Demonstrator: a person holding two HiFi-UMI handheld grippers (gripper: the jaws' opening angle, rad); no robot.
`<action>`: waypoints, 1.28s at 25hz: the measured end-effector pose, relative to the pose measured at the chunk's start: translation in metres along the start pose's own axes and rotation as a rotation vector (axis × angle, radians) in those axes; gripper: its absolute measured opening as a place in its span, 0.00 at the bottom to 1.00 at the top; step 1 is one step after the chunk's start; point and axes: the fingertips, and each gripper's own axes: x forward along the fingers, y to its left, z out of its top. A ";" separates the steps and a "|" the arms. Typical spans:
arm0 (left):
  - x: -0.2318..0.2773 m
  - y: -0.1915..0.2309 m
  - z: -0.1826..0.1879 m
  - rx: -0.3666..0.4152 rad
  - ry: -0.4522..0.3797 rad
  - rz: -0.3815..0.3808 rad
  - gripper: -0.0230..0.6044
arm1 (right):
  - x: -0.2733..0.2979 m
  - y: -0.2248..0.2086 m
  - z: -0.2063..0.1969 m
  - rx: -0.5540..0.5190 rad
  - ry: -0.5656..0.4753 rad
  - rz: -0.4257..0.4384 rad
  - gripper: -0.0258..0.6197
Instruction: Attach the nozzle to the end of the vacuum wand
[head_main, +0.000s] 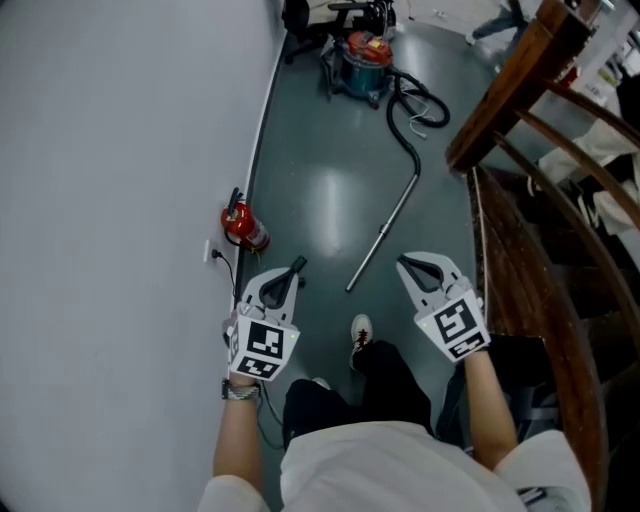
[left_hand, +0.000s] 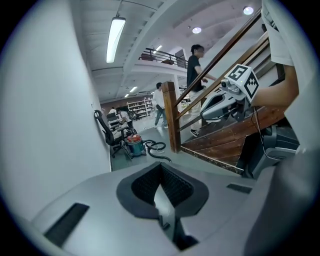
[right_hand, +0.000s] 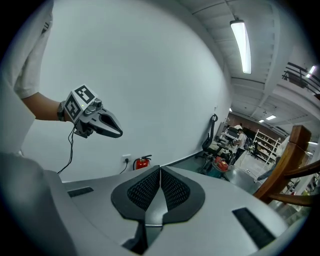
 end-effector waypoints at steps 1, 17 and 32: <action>0.005 0.000 -0.005 -0.006 0.004 0.001 0.03 | 0.005 0.000 -0.004 -0.007 0.002 0.006 0.09; 0.095 0.010 -0.088 -0.018 0.038 0.003 0.03 | 0.097 -0.007 -0.089 -0.017 0.016 0.029 0.09; 0.187 0.007 -0.196 -0.039 0.042 -0.005 0.03 | 0.182 -0.008 -0.200 0.020 0.013 0.008 0.09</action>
